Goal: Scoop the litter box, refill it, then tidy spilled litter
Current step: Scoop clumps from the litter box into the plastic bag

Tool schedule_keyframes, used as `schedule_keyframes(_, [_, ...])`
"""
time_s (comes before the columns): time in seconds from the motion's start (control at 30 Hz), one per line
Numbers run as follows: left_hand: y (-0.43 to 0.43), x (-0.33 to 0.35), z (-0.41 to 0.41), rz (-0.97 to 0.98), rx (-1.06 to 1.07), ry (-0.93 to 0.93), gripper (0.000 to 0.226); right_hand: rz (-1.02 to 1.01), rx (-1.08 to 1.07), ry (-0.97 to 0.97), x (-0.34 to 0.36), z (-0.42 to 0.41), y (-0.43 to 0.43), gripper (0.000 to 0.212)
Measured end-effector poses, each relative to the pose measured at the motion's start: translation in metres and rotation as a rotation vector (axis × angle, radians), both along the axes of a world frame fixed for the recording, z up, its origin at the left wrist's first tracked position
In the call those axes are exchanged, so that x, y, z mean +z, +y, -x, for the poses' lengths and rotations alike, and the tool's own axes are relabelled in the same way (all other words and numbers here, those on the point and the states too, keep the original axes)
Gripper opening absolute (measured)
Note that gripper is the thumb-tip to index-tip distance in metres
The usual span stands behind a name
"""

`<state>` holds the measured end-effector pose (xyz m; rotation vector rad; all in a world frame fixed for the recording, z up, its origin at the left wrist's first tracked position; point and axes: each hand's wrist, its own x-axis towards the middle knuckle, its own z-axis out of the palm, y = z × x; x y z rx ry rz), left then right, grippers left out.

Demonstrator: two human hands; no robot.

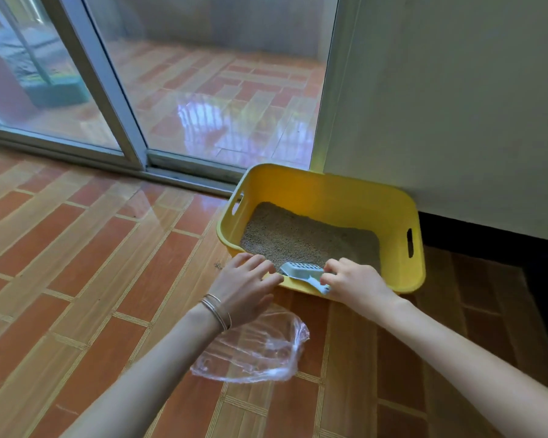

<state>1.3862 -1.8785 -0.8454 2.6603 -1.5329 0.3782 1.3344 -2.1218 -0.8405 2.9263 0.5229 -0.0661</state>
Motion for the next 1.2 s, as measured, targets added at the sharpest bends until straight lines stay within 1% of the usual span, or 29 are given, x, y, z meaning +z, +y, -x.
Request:
schedule_keyframes(0.07, [-0.003, 0.0, -0.002, 0.004, -0.005, -0.014, 0.036, -0.033, 0.001, -0.003, 0.002, -0.003, -0.001, 0.026])
schedule_keyframes(0.13, [-0.004, -0.003, -0.006, -0.008, -0.011, -0.025, 0.036, -0.074, 0.039, 0.056, 0.004, -0.007, 0.0, 0.015])
schedule_keyframes(0.17, [-0.004, -0.005, -0.008, -0.023, -0.01, -0.024, 0.036, -0.093, 0.051, 0.072, 0.002, -0.008, 0.001, 0.018])
schedule_keyframes(0.2, [-0.003, -0.007, -0.011, -0.042, -0.004, -0.021, 0.036, -0.071, 0.059, 0.111, 0.001, -0.01, 0.002, 0.026])
schedule_keyframes(0.27, [-0.001, -0.01, -0.016, -0.082, 0.02, -0.008, 0.037, 0.002, 0.08, 0.239, 0.001, -0.015, 0.006, 0.033])
schedule_keyframes(0.4, [0.004, -0.013, -0.023, -0.133, 0.077, 0.027, 0.039, 0.042, 0.114, 0.323, 0.001, -0.029, 0.011, 0.035])
schedule_keyframes(0.5, [0.008, -0.017, -0.027, -0.122, 0.127, 0.024, 0.037, 0.023, 0.109, 0.36, -0.002, -0.034, 0.014, 0.033])
schedule_keyframes(0.7, [0.02, -0.027, -0.029, -0.098, 0.192, 0.031, 0.036, -0.093, 0.14, 0.318, -0.014, -0.033, 0.018, 0.027])
schedule_keyframes(0.87, [0.027, -0.028, -0.024, -0.085, 0.216, 0.039, 0.044, -0.283, 0.098, 0.207, -0.019, -0.04, 0.016, 0.019])
schedule_keyframes(1.03, [0.025, -0.029, -0.025, -0.088, 0.22, 0.033, 0.045, -0.245, 0.016, 0.162, -0.021, -0.056, 0.006, 0.025])
schedule_keyframes(1.13, [0.018, -0.027, -0.03, -0.089, 0.214, 0.016, 0.045, -0.172, -0.067, 0.13, -0.019, -0.077, -0.013, 0.02])
schedule_keyframes(1.2, [0.014, -0.024, -0.035, -0.099, 0.211, 0.014, 0.046, -0.089, -0.116, 0.117, -0.012, -0.089, -0.027, 0.018])
